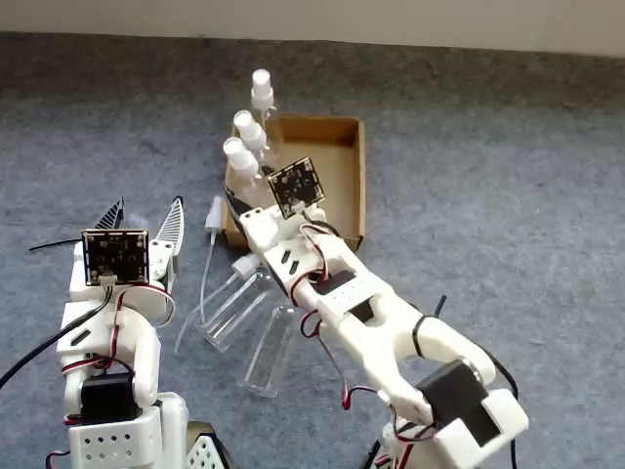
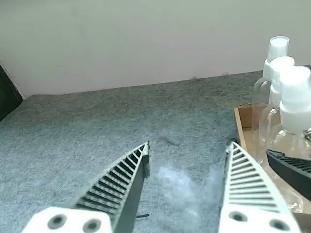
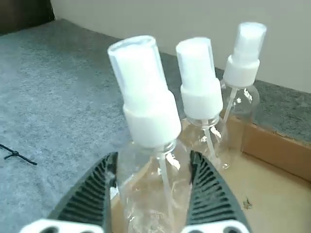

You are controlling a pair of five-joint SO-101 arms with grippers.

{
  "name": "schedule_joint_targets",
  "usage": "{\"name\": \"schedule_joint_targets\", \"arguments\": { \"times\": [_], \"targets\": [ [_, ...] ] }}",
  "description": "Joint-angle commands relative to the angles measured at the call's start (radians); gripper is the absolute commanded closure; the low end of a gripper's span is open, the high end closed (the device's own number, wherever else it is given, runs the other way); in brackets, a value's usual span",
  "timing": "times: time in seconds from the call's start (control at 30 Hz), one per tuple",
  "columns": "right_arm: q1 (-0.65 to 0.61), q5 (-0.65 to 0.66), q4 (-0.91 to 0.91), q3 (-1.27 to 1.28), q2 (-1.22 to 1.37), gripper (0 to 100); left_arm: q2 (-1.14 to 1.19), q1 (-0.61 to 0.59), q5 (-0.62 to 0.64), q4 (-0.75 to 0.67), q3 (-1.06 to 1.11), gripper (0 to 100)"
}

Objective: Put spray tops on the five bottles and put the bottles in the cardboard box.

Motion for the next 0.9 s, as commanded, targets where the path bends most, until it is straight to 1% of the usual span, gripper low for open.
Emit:
{"name": "schedule_joint_targets", "arguments": {
  "times": [0.0,0.57,0.63,0.8,0.87],
  "targets": [
    [-0.013,0.006,-0.016,-0.054,0.019,99.4,0.002,-0.016,0.005,-0.021,-0.044,77],
    [-0.015,0.008,-0.016,-0.047,0.030,98.7,0.002,-0.016,0.005,-0.021,-0.044,77],
    [-0.015,0.008,-0.016,-0.047,0.030,96.5,0.002,-0.016,0.005,-0.021,-0.044,77],
    [-0.019,0.008,-0.016,-0.047,0.030,87.2,0.002,-0.016,0.005,-0.021,-0.044,77],
    [-0.019,0.009,-0.016,-0.047,0.030,86.1,0.002,-0.016,0.005,-0.021,-0.044,77]
  ]
}}
